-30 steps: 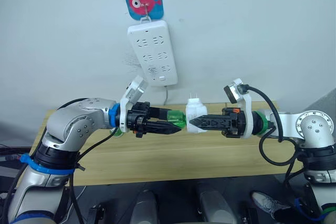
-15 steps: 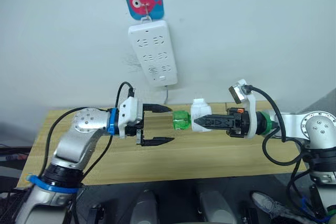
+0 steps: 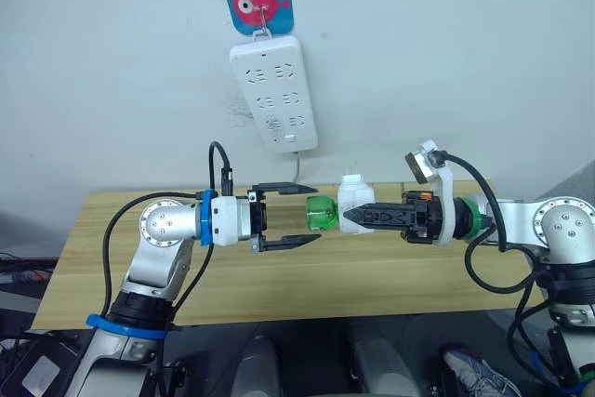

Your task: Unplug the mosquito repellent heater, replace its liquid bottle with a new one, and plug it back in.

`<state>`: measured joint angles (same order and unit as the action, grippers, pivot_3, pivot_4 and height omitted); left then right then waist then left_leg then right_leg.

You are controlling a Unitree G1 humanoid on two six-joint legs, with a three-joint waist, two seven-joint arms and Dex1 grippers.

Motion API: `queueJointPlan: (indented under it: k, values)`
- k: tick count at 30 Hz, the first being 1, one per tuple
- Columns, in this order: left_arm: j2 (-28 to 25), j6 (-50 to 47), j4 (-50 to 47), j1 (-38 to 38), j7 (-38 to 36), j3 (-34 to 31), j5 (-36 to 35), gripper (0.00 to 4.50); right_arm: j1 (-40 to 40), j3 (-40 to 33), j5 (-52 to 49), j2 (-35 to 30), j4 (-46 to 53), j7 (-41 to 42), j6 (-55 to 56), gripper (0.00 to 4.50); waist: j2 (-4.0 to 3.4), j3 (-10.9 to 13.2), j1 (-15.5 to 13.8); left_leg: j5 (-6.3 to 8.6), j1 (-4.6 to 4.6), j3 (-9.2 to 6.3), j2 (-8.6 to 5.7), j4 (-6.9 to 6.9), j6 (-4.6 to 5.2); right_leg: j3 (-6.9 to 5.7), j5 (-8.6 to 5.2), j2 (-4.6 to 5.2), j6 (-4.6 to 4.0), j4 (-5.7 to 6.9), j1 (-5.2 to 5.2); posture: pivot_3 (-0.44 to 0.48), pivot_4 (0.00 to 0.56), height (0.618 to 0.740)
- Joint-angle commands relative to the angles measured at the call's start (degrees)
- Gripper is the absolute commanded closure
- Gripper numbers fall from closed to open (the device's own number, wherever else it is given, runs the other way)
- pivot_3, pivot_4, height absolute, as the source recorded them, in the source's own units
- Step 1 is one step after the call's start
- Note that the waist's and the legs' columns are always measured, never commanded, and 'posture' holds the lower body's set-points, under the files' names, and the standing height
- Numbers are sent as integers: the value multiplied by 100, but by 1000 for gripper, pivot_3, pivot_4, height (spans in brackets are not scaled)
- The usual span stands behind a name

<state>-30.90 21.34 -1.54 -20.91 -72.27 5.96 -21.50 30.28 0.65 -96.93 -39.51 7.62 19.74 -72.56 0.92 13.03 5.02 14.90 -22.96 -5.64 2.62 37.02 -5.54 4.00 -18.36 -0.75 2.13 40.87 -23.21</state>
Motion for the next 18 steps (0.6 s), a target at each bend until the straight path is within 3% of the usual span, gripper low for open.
queueJointPlan:
  k: [1,7,9,11,14,18]
  values:
    - [3,9,-183,-91,-10,-19,-124,2311,16,-183,-151,-4,155,60,43,1455,0,0,0,0,0,0,0,0,0,-1,0,0,0,0,0,-127,204,725]
    - [-40,-263,-398,-95,31,14,-169,2315,22,-162,-136,43,155,51,66,1455,0,0,0,0,0,0,0,0,0,-1,0,0,0,0,0,-124,205,725]
    - [-145,-844,-559,-116,137,8,-296,2315,31,-161,-117,43,140,62,64,1455,0,0,0,0,0,-1,0,0,0,-1,0,0,0,0,0,-124,205,725]
    - [-478,-2298,-814,-176,281,38,-684,2315,26,-165,-113,30,138,73,56,1455,2,1,11,0,-1,-5,1,0,0,-3,0,-1,0,1,0,-123,207,725]
    - [-1072,-5399,-929,-594,649,-90,-2226,2315,22,-164,-109,7,147,100,32,1455,9,12,41,0,-2,-14,2,0,0,-8,0,-3,1,4,0,-119,207,725]
    - [-1239,-7528,-560,-1373,925,-478,-3633,2315,13,-133,-27,-28,196,207,-5,1455,14,32,55,0,-1,-18,1,1,0,-15,-1,-4,2,6,1,-119,207,725]
